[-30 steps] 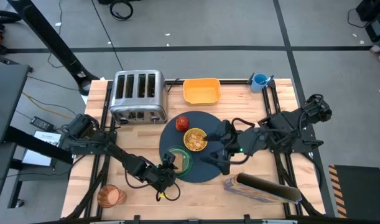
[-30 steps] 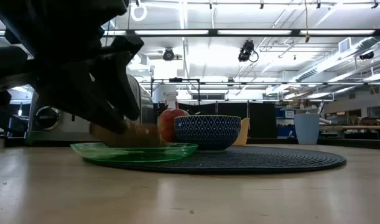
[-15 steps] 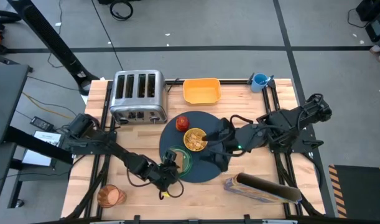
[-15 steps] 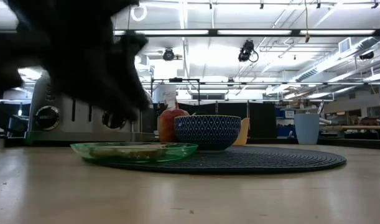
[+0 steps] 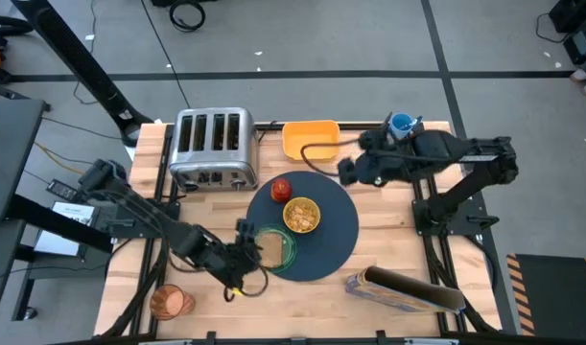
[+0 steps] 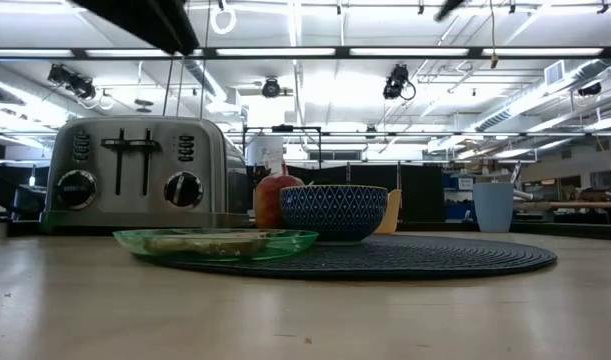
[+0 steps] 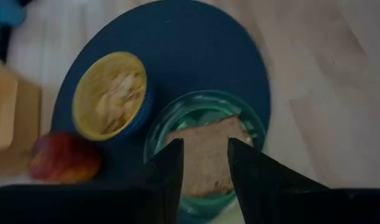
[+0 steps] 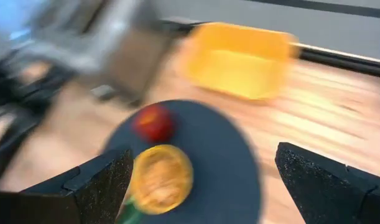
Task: Arrange a breakfast setting
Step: Move the blue cereal box to the right of the yellow bin
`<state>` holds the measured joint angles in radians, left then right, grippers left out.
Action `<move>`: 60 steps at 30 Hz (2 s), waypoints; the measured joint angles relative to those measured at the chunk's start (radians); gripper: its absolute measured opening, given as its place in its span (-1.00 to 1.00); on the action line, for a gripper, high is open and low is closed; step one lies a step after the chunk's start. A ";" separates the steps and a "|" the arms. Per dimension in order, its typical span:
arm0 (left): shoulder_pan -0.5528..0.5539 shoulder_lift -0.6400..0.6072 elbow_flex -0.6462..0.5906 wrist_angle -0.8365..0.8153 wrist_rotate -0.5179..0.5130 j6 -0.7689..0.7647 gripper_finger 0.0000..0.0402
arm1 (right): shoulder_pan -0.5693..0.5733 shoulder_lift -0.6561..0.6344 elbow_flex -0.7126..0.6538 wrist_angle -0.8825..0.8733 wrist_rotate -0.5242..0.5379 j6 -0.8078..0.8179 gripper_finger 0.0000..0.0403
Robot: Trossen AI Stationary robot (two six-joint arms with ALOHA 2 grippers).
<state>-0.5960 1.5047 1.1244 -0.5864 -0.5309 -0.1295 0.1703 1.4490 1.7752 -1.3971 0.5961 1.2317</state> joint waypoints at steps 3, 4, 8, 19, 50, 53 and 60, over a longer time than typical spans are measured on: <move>0.004 -0.072 0.000 -0.066 -0.001 -0.067 -0.34 | -0.057 0.000 0.000 -0.158 0.034 0.129 0.95; 0.005 -0.092 0.000 -0.081 -0.001 -0.081 -0.34 | -0.076 0.000 -0.002 -0.182 0.044 0.156 0.94; 0.005 -0.159 0.000 -0.134 -0.008 -0.147 -0.34 | -0.157 -0.047 -0.075 -0.152 0.060 0.179 0.88; 0.002 -0.199 -0.001 -0.217 -0.010 -0.208 -0.34 | -0.339 -0.261 -0.469 -0.170 0.128 0.462 0.74; 0.150 -0.198 -0.001 -0.203 -0.075 -0.200 -0.34 | -1.066 -0.297 -0.955 0.578 0.130 0.157 0.44; 0.166 -0.198 -0.001 -0.190 -0.075 -0.199 -0.34 | -1.094 -0.264 -0.955 0.622 0.137 0.153 0.31; 0.190 -0.198 -0.001 -0.186 -0.073 -0.200 -0.34 | -1.123 -0.195 -0.955 0.603 0.184 0.310 0.15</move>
<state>-0.4057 1.3064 1.1236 -0.7727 -0.6041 -0.3294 -0.9529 1.2539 0.8200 -0.7940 0.7804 1.5418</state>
